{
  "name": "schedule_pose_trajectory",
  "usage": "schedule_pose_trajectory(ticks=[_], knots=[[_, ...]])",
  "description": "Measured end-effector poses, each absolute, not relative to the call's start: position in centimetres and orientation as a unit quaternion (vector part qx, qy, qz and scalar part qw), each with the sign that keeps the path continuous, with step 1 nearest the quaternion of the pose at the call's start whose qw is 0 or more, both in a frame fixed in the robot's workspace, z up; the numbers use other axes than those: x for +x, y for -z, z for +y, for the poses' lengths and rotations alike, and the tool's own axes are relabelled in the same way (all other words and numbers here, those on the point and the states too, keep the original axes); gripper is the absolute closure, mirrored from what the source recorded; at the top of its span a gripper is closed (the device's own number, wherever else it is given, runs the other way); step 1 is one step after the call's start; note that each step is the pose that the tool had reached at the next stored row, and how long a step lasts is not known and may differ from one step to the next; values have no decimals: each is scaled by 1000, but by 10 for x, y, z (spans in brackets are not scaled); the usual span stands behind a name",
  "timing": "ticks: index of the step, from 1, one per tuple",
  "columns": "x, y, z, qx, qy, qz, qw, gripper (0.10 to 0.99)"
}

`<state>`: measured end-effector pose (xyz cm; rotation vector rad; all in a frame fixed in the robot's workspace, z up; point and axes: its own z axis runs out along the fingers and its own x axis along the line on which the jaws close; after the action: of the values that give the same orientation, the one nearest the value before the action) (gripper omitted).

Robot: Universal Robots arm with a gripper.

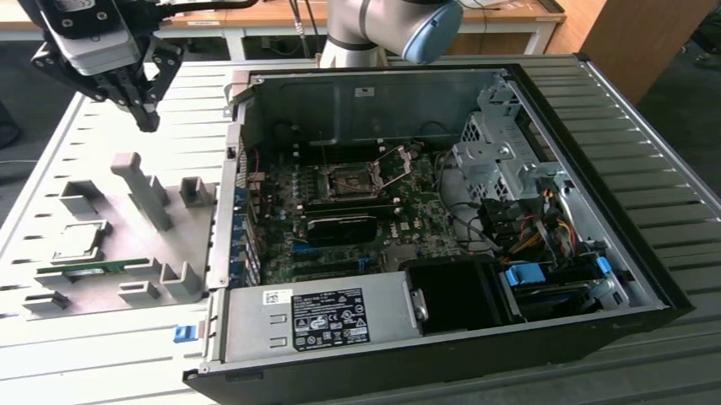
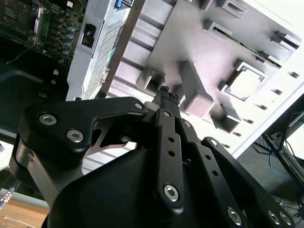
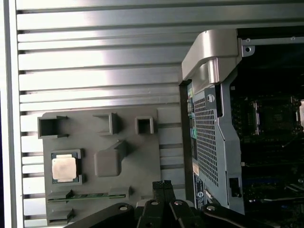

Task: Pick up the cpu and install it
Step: 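Reach for the cpu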

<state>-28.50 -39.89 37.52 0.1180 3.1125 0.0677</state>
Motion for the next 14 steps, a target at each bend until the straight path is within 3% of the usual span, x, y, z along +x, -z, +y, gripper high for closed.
schedule_pose_trajectory(ticks=[14], knots=[[-291, -374, -399, 38, -22, 999, 13, 980]])
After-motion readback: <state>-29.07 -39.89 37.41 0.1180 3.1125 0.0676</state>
